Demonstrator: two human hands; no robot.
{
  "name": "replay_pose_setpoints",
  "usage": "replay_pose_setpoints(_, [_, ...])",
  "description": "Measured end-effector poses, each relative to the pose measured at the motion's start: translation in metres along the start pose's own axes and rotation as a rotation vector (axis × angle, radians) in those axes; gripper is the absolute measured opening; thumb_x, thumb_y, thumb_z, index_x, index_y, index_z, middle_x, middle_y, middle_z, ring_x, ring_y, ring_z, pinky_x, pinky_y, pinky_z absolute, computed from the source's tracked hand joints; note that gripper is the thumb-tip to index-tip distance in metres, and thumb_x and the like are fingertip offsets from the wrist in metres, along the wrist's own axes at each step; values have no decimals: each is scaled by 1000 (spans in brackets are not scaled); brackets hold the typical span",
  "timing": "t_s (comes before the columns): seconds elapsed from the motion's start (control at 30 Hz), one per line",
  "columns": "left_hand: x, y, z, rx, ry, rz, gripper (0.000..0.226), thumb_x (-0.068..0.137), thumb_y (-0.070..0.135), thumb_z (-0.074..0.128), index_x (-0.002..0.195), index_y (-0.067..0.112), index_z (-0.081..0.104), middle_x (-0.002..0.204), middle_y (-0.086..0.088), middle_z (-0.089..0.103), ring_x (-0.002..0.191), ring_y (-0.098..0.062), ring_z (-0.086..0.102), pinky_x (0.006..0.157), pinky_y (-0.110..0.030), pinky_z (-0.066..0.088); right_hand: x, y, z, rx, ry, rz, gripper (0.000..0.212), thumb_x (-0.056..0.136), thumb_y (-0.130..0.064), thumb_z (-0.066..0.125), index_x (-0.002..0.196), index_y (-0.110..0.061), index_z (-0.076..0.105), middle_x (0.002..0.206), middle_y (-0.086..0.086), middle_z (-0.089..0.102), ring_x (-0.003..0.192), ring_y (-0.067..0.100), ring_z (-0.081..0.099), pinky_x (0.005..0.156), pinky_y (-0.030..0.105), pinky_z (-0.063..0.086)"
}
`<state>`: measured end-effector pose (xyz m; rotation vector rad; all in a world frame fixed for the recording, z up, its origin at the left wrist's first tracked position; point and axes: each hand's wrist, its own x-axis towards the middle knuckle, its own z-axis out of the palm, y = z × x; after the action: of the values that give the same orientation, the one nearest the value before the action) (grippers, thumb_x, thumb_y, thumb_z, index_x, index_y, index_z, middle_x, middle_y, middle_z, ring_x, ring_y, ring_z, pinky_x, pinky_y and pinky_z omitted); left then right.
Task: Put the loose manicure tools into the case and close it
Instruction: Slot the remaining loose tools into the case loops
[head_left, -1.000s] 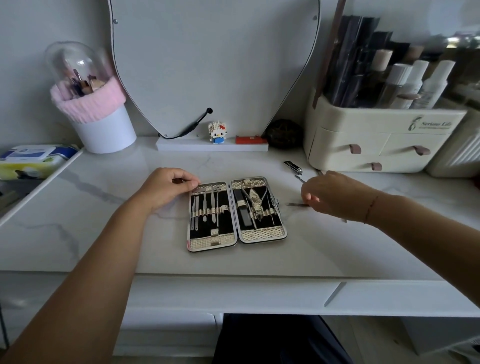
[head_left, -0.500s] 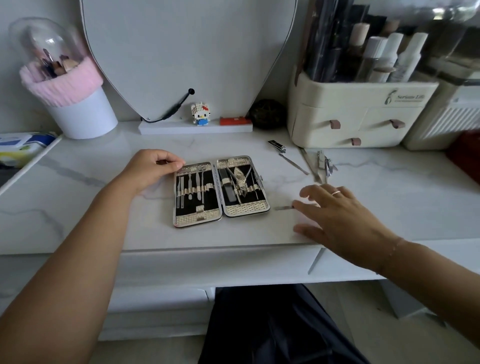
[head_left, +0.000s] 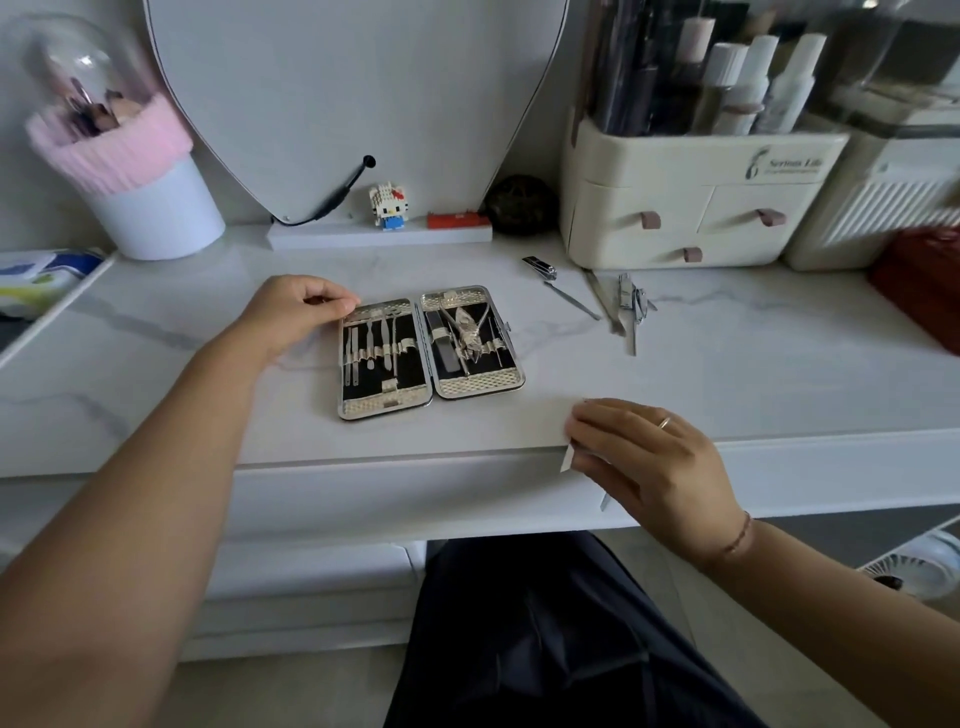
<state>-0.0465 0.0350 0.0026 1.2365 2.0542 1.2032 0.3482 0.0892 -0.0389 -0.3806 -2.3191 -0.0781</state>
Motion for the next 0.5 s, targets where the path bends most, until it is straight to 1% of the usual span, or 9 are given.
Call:
replay_pose_setpoints(0.07, [-2,2,0,11,11,0,31,82,17,70,67,44,72,73,25,69,84,-1,59,92,-22,41,3,-2,0,-34,19,-13,18,89,-24,62,96,-13,73,101,1,71,97,19,67,80,29,52])
replay_pose_setpoints(0.13, [-2,1,0,9,14,0,29,82,17,70,68,43,73,76,22,70,87,-4,60,95,-25,42,7,-4,2,-64,34,-23,15,88,-24,64,93,-14,74,97,0,71,94,19,68,75,30,53])
replay_pose_setpoints(0.23, [-1,0,-1,15,20,-10,25,81,19,71,70,41,73,77,24,70,93,-8,61,99,-29,42,12,-9,4,-92,63,-31,12,86,-23,64,88,-16,74,92,-1,71,89,17,69,67,29,54])
replay_pose_setpoints(0.33, [-1,0,0,14,25,-1,20,81,20,72,71,37,74,80,22,71,95,-9,61,100,-30,43,17,-11,4,-109,90,-12,12,86,-21,62,83,-16,73,87,-3,71,74,16,69,55,25,50])
replay_pose_setpoints(0.43, [-1,-1,0,13,27,7,20,81,19,72,71,36,74,91,14,71,98,-13,62,100,-31,43,27,-7,4,-114,81,52,18,90,-23,57,82,-15,71,79,-2,70,57,20,63,46,25,46])
replay_pose_setpoints(0.5, [0,-2,1,10,26,11,21,80,19,72,72,38,74,92,12,71,100,-15,62,100,-32,43,41,-2,7,-46,67,177,20,91,-25,54,82,-15,69,74,-1,68,54,23,61,45,29,47])
